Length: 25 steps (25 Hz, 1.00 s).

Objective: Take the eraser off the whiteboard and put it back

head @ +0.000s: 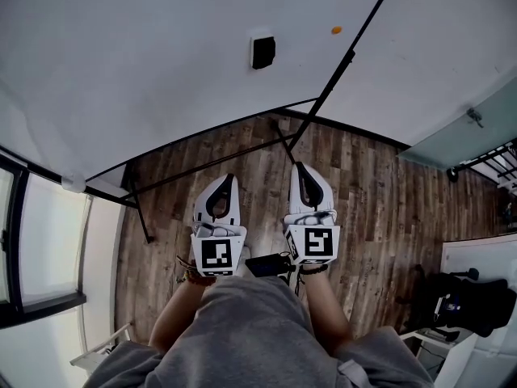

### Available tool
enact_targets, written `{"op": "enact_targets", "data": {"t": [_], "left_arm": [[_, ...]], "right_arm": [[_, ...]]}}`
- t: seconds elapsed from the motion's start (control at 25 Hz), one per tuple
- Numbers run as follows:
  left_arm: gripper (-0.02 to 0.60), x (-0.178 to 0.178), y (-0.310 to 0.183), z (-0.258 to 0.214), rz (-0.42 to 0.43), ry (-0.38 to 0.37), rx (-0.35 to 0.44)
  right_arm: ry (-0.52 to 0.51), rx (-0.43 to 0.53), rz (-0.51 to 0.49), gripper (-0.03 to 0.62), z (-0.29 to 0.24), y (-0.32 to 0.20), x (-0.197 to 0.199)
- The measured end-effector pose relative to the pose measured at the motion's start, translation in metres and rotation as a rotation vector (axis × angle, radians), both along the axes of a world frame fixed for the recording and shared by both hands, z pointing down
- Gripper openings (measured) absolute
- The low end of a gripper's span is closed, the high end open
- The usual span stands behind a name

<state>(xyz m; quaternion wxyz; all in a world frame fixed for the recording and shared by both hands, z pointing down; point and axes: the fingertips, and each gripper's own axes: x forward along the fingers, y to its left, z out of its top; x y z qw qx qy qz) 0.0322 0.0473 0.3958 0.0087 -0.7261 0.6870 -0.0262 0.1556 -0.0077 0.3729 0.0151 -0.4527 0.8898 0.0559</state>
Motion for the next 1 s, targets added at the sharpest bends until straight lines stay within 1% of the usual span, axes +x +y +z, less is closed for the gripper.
{"op": "enact_targets", "data": {"t": [0.2, 0.4, 0.8, 1.0], "left_arm": [[0.005, 0.0, -0.03, 0.003, 0.041, 0.014, 0.005], [0.005, -0.004, -0.058, 0.003, 0.089, 0.016, 0.011], [0.005, -0.03, -0.114, -0.001, 0.155, 0.037, 0.016], [0.005, -0.043, -0.141, 0.001, 0.198, 0.04, 0.018]], "right_arm": [[-0.001, -0.009, 0.059, 0.011, 0.004, -0.023, 0.009], [0.006, 0.002, 0.102, 0.011, 0.001, -0.044, 0.007], [0.026, 0.015, 0.158, 0.011, -0.011, -0.089, -0.018], [0.058, 0.021, 0.179, 0.012, -0.012, -0.111, -0.034]]}}
